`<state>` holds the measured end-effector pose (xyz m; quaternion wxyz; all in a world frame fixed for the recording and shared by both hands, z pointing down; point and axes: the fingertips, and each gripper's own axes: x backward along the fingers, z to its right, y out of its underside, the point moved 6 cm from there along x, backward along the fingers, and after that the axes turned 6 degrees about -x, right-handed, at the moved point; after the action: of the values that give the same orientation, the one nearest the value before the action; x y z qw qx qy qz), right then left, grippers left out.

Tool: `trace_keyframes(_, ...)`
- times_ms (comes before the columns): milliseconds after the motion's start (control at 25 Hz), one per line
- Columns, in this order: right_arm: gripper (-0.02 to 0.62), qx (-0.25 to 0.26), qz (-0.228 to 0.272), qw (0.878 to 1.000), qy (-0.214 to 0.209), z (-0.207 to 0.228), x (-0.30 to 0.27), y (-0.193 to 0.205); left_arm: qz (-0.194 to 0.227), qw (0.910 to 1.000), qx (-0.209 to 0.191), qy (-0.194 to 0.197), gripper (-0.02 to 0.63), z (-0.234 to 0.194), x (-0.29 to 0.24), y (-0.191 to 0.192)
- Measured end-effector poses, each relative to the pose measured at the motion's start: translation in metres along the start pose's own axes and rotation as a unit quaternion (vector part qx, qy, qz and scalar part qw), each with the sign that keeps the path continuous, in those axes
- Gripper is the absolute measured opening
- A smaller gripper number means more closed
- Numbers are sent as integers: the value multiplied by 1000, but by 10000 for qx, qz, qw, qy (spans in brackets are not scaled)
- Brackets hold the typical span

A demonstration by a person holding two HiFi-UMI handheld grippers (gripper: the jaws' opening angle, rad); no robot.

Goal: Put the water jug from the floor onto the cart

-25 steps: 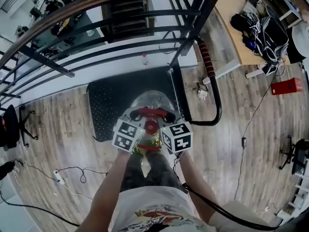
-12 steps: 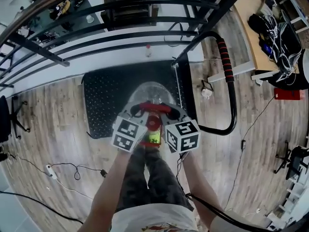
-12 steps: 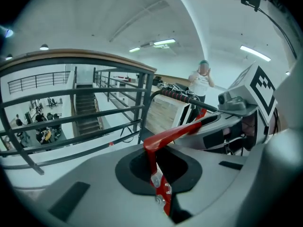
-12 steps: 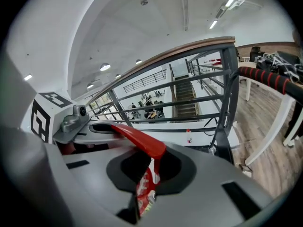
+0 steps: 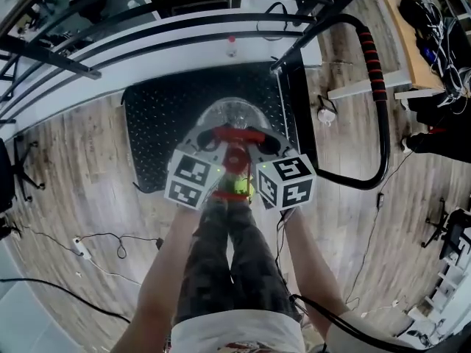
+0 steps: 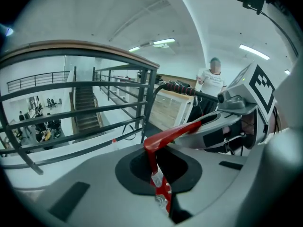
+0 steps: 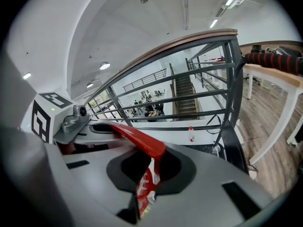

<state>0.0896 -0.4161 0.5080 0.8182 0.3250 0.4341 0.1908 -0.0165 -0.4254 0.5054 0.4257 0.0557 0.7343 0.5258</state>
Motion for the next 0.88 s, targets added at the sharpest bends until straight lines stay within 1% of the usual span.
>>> trace_keyframes(360,34,54,141,9999,2,5,-37,2,-9,9999,-125,3,9,-27,-15,21)
trace_keyframes(600,34,31,72,10000,33,15,-57,11,-59,10000,-48,-4,9,-39,-31,34)
trace_keyframes(720,34,-9,126,9999,-4,19,-66,11,-46,10000,-45,-18,9,-45,-37,37)
trace_keyframes(880,34,14,256,9997,-49,26,-80,1,9,9999,-92,-73,9,-60,-48,34)
